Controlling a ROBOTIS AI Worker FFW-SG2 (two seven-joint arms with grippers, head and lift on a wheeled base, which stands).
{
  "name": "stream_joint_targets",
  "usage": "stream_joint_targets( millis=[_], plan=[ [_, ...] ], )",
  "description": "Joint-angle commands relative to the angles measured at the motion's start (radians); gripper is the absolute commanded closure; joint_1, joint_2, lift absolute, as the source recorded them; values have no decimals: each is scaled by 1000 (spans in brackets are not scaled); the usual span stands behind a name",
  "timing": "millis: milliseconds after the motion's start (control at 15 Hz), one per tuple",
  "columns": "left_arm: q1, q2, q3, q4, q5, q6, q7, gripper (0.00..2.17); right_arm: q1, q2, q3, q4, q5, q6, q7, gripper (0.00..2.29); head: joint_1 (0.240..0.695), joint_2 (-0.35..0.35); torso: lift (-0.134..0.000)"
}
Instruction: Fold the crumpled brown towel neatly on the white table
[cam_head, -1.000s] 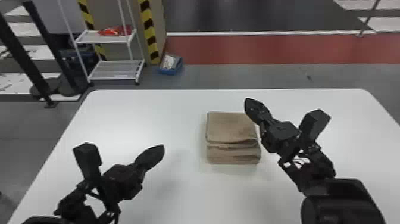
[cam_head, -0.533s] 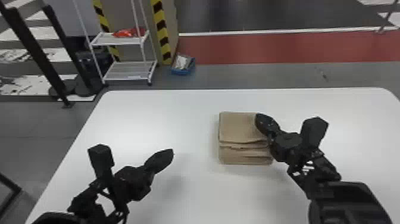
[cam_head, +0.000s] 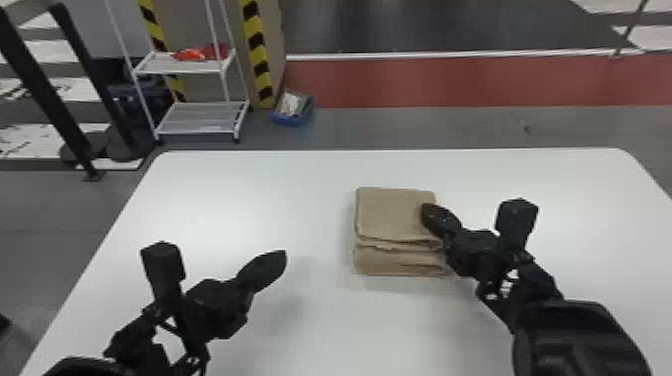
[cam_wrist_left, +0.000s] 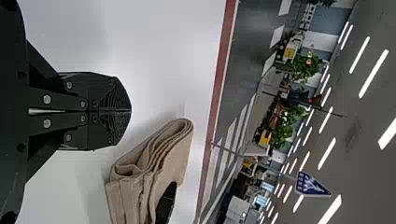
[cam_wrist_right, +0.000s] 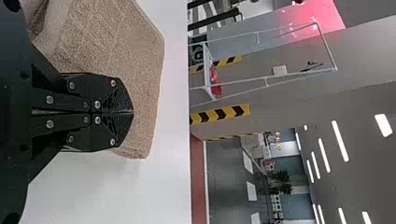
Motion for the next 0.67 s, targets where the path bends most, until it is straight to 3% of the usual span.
stream_joint_targets(
  millis=[0,133,200,267,333,400,467,533,600],
  plan=[
    [0,-3,0,-5,-2,0,3,2007,28,-4,-22,-38,-25,-57,44,2196,695,64,-124],
    [2,-5,0,-17,-2,0,9,2007,79,-6,-48,-147,-59,-60,67,2192,695,60,-124],
    [2,-5,-2,-20,-3,0,14,2007,108,-14,-53,-214,-80,-48,73,2084,695,57,-124],
    [2,-6,-2,-34,-6,0,23,2007,143,-20,-54,-296,-88,-5,74,1838,695,52,-124],
    [2,-8,-2,-57,-9,0,47,1838,185,-26,-65,-420,-86,115,80,1403,695,47,-124],
    [2,-9,-9,-88,-19,-3,83,1359,228,-38,-87,-546,-85,238,82,755,695,42,-124],
    [3,-20,-15,-105,-37,-21,118,707,271,-46,-103,-632,-83,287,82,245,695,42,-124],
    [8,-41,-26,-114,-72,-83,152,60,324,-50,-120,-721,-80,320,82,26,695,39,-124],
    [13,-67,-37,-114,-111,-169,178,-2,372,-50,-139,-793,-85,342,80,-2,695,34,-124]
  ],
)
